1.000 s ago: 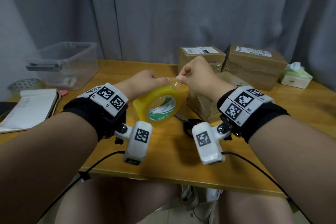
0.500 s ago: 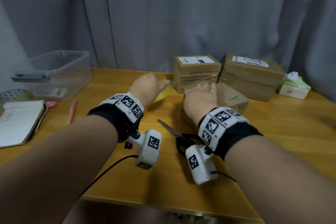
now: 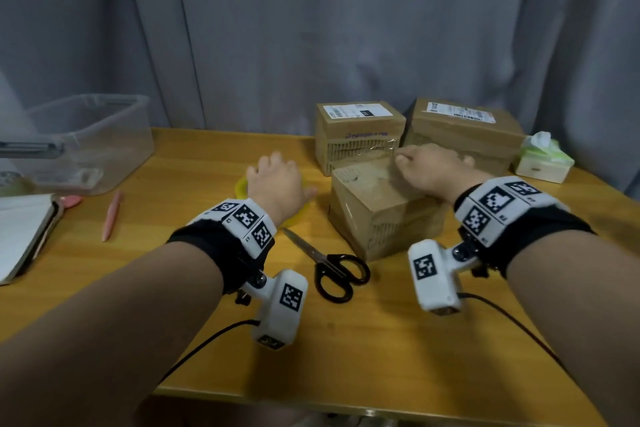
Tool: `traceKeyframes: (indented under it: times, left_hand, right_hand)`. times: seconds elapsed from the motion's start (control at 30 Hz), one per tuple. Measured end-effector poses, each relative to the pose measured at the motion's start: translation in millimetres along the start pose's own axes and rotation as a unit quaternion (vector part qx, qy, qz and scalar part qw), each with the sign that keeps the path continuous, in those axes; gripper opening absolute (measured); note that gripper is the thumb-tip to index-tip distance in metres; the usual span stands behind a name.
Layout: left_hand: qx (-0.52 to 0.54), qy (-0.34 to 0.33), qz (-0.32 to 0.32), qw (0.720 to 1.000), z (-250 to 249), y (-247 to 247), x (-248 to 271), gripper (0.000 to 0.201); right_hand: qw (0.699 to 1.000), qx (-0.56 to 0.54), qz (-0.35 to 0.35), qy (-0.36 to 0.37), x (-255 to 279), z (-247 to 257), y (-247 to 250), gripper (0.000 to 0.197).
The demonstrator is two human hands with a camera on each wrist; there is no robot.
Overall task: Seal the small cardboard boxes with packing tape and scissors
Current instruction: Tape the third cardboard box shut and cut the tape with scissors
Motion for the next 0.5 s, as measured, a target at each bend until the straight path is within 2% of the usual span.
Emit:
traceKeyframes:
  times: [0.03, 0.07, 0.17, 0.2, 0.27, 0.33, 0.4, 0.5]
  left_hand:
    - [0.07, -0.021, -0.033, 0.997, -10, 5, 3, 0.048]
    - [0.156, -0.036, -0.039, 0.986, -21, 7, 5, 0.045]
    - [0.34, -0.007, 0.073, 0.938, -55, 1, 15, 0.047]
    - [0.379, 0.004, 0.102, 0.92, -63, -3, 17, 0.044]
    - [0.436, 0.02, 0.118, 0.892, -72, -6, 17, 0.037]
    - [0.469, 0.034, 0.105, 0.876, -71, -6, 11, 0.041]
    - [0.468, 0.013, 0.085, 0.88, -67, -8, 3, 0.045]
    - [0.38, -0.059, 0.039, 0.922, -65, -6, 0, 0.032]
  right_hand:
    - [1.0, -0.028, 0.011, 0.006, 0, -8, -4, 0.044]
    - [0.998, -0.058, 0.012, 0.016, 0, -14, -7, 0.043]
    - [0.991, -0.125, -0.038, 0.001, 5, -31, -9, 0.039]
    - [0.989, -0.137, -0.06, -0.011, 8, -35, -8, 0.038]
    - [0.983, -0.166, -0.071, -0.028, 17, -41, -6, 0.034]
    - [0.975, -0.215, -0.028, -0.036, 25, -44, -10, 0.034]
    - [0.977, -0.212, -0.016, -0.026, 29, -49, -14, 0.037]
    - [0.993, -0.099, -0.065, -0.008, 28, -56, -13, 0.037]
Point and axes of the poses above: each hand's wrist, its own x-axis away from the middle knuckle, its own y-axis out of the back of the hand, z = x × y, the point moved 3 cm from there along -x, towards the middle knuckle, and after that the axes turned 14 degrees about x, right-handed, at the moved point
